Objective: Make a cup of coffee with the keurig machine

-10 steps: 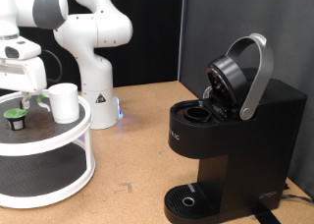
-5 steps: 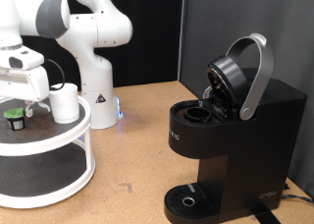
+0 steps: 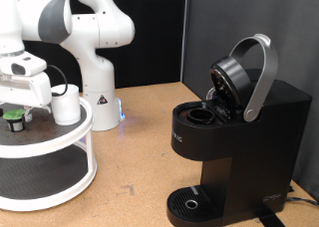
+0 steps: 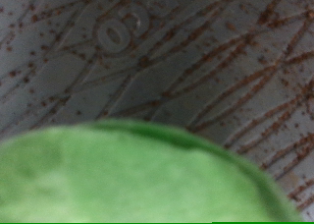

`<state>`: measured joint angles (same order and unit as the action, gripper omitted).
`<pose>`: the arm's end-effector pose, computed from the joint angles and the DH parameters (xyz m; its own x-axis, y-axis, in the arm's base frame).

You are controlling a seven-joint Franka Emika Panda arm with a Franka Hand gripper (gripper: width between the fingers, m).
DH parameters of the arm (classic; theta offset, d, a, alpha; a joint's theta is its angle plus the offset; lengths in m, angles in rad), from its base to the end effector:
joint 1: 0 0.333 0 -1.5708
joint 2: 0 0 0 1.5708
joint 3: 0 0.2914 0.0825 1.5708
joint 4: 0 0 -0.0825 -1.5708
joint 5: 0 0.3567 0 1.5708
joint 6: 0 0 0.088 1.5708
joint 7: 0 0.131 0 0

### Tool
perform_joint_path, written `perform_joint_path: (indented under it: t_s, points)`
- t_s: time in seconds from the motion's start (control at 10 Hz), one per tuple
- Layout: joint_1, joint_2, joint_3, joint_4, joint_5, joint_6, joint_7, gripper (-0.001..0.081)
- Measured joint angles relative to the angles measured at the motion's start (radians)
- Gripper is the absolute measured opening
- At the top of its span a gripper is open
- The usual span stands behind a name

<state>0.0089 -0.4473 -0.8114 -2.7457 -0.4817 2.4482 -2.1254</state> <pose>0.2783 -0.2518 0.2921 -0.1593 0.9860 -0.0497 0.9849 0.1622 0.0606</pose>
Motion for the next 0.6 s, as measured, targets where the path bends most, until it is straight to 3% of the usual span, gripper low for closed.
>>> perform_joint_path:
  t_s: [0.1, 0.2, 0.6]
  points:
    - [0.000, 0.005, 0.000, 0.000, 0.000, 0.000, -0.005, 0.0686]
    - [0.000, 0.007, 0.000, 0.000, 0.000, 0.001, -0.007, 0.0515]
    - [0.000, 0.001, 0.005, 0.012, 0.005, -0.014, 0.002, 0.0488]
